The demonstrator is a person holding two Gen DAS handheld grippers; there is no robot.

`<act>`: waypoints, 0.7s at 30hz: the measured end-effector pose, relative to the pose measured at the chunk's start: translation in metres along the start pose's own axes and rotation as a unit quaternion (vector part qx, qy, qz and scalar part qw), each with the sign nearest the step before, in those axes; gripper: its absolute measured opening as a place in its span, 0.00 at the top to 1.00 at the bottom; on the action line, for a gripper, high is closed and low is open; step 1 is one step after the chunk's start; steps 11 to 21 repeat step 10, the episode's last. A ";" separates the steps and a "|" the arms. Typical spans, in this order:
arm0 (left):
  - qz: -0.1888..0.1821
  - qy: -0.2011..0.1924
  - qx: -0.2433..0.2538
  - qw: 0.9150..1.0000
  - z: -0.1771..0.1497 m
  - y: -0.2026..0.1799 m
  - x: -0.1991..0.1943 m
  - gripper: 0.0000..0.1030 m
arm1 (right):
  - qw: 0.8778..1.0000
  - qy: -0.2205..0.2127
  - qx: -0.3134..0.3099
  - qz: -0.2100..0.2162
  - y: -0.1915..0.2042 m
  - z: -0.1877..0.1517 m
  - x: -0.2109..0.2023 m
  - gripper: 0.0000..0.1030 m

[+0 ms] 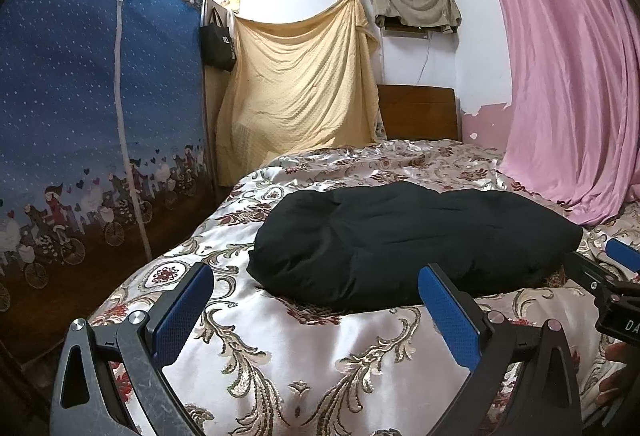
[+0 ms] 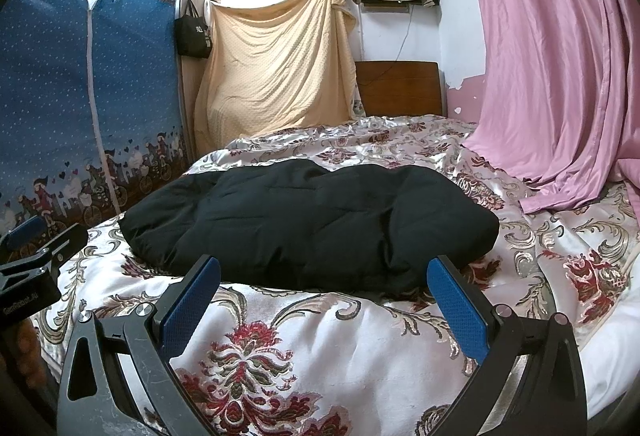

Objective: Fold large clothes

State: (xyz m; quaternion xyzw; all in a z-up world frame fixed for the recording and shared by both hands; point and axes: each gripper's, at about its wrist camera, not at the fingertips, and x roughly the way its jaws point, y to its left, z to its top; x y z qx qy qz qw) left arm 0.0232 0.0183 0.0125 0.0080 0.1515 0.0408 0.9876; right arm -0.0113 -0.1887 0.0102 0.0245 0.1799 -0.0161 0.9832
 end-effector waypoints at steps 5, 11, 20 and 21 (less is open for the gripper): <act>0.005 -0.004 -0.001 1.000 -0.003 0.000 -0.001 0.00 | 1.000 0.000 0.000 0.000 0.001 0.000 0.000 0.01; 0.005 0.003 -0.006 1.000 -0.007 -0.001 -0.002 0.00 | 1.000 0.000 0.000 -0.001 0.001 0.000 0.000 0.01; 0.005 0.003 -0.006 1.000 -0.007 -0.001 -0.002 0.00 | 1.000 0.000 0.000 -0.001 0.001 0.000 0.000 0.01; 0.005 0.003 -0.006 1.000 -0.007 -0.001 -0.002 0.00 | 1.000 0.000 0.000 -0.001 0.001 0.000 0.000 0.01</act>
